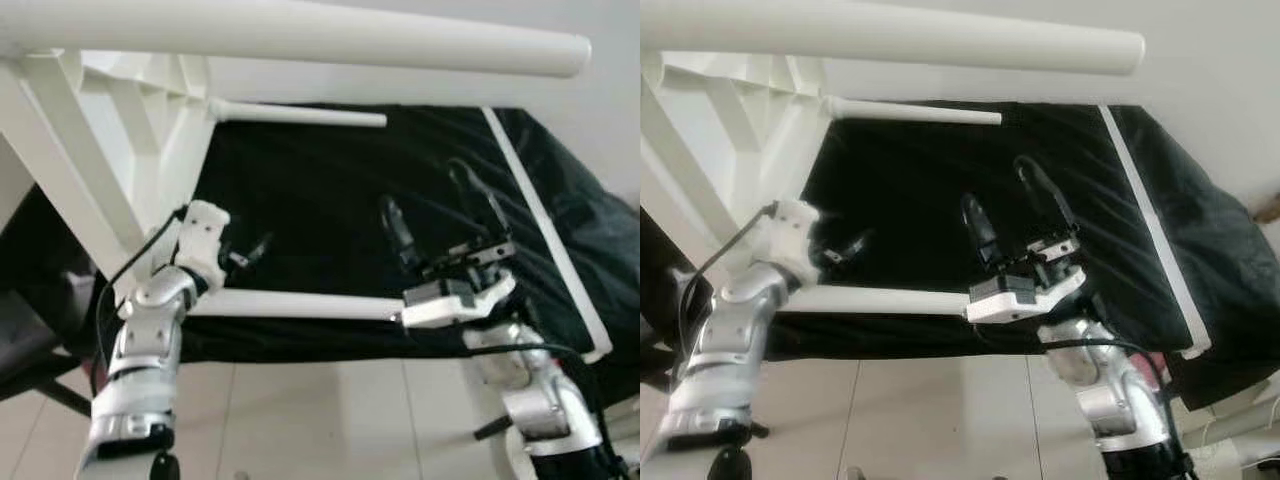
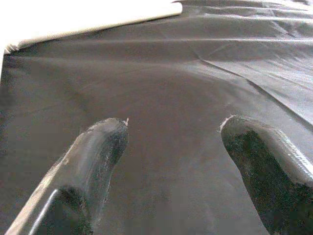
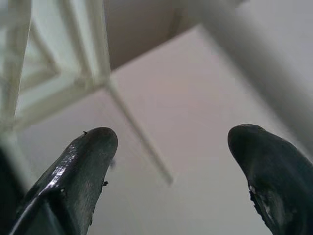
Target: Building children table
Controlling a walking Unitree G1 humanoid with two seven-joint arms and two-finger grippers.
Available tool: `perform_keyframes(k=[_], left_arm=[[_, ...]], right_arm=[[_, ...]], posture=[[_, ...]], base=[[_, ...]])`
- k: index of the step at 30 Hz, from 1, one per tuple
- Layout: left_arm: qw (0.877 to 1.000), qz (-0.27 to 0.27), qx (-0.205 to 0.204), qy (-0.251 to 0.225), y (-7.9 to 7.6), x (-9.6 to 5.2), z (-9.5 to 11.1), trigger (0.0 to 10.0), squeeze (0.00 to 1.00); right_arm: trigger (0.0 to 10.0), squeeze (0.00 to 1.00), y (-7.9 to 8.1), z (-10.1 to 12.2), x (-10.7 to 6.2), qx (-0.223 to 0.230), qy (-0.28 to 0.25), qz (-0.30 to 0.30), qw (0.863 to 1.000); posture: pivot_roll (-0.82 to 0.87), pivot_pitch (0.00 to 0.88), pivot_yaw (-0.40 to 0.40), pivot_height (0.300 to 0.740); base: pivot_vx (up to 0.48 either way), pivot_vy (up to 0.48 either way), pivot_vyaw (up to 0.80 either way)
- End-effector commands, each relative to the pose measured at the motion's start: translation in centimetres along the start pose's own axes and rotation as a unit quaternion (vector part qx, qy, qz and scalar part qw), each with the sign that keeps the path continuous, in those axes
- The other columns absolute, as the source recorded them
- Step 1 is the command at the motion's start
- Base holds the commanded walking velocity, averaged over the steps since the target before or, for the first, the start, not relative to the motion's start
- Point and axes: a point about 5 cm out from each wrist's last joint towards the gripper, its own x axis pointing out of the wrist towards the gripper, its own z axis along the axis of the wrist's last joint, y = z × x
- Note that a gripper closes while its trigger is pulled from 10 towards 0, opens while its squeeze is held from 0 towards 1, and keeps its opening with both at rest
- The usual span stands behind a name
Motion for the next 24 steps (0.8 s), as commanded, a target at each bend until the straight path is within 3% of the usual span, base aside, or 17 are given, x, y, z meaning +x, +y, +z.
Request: perform_keyframes(k=[1, 8, 13, 15, 24], left_arm=[[0.985, 0.172, -0.001, 0.009, 1.8, -0.1, -0.3, 10.0, 0.00], [0.984, 0.178, -0.004, 0.006, 2.3, 0.1, -0.2, 10.0, 0.00], [0.983, 0.183, -0.003, 0.001, 2.8, 0.6, 0.3, 10.0, 0.00], [0.983, 0.184, -0.005, -0.002, 2.8, 0.8, 0.4, 10.0, 0.00], [0.983, 0.184, -0.007, -0.013, 2.9, 1.5, 0.8, 10.0, 0.00]], right_arm=[[10.0, 0.00, -1.2, 0.9, 0.9, 0.006, -0.038, 0.004, 0.999], [10.0, 0.00, -2.4, 1.5, 2.4, 0.005, -0.080, 0.022, 0.997], [10.0, 0.00, -4.3, 1.8, 3.9, -0.029, -0.131, 0.016, 0.991], [10.0, 0.00, -4.2, 1.4, 4.1, -0.047, -0.144, 0.034, 0.988], [10.0, 0.00, -4.2, 1.2, 6.7, -0.046, -0.167, 0.054, 0.983]], posture=[[0.02, 0.097, 0.007, 0.740], [0.01, 0.099, 0.009, 0.740], [0.00, 0.102, 0.010, 0.740], [0.00, 0.102, 0.012, 0.740], [-0.01, 0.095, -0.006, 0.740]], base=[[0.000, 0.000, 0.00], [0.000, 0.000, 0.00], [0.000, 0.000, 0.00], [0.000, 0.000, 0.00], [0.000, 0.000, 0.00]])
